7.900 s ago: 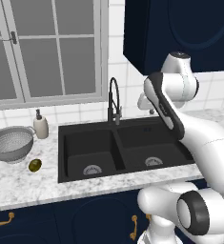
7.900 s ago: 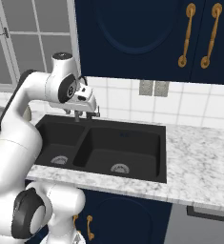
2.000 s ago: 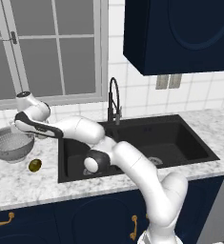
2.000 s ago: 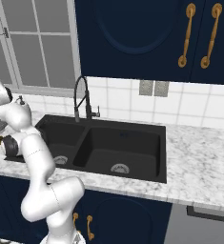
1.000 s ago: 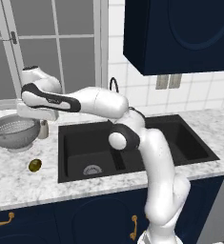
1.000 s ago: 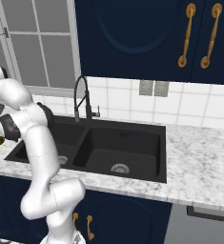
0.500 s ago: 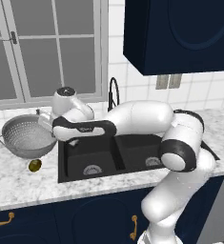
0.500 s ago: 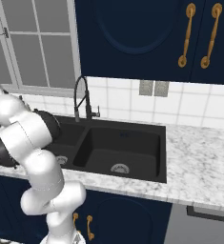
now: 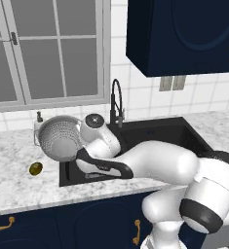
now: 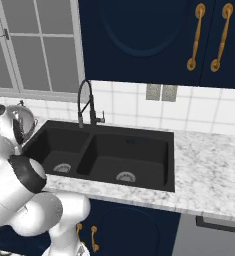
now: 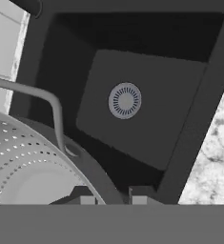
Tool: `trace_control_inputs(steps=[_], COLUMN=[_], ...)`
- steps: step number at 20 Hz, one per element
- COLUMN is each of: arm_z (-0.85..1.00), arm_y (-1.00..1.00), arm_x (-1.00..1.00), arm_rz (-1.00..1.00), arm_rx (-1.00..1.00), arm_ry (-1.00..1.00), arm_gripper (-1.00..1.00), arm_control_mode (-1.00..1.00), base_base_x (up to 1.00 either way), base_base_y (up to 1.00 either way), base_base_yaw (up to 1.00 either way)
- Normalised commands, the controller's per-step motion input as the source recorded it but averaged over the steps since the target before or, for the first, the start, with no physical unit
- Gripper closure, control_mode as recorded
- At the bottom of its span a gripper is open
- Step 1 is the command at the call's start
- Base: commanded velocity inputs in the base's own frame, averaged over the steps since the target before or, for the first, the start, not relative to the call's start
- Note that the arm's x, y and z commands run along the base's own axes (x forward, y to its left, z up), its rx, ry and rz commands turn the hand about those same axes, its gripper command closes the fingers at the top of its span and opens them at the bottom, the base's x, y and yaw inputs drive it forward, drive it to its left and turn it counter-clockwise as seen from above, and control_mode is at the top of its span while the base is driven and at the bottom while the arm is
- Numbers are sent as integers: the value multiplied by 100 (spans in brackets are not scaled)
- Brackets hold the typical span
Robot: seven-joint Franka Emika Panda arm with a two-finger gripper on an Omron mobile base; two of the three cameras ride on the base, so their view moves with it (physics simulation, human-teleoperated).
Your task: Put the colander in the sink, put the kiwi in the colander, and turn on the sink faucet and pour water over the colander.
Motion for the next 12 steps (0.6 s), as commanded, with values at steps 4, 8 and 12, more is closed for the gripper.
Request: trace_control_inputs(steps=[4,8,12], arm_z=[12,1,-13], arm_y=[-39,-33,-58], arm_x=[-6,0,0], arm_rz=[-37,-15,-15], arm_rx=[0,-4,0], arm_ry=[16,15,8], arm_gripper=[100,100,100], arm_control_mode=[-100,-100,-100], base_base_x=[0,0,0], base_base_y=[0,0,0], base_base_yaw=[0,0,0])
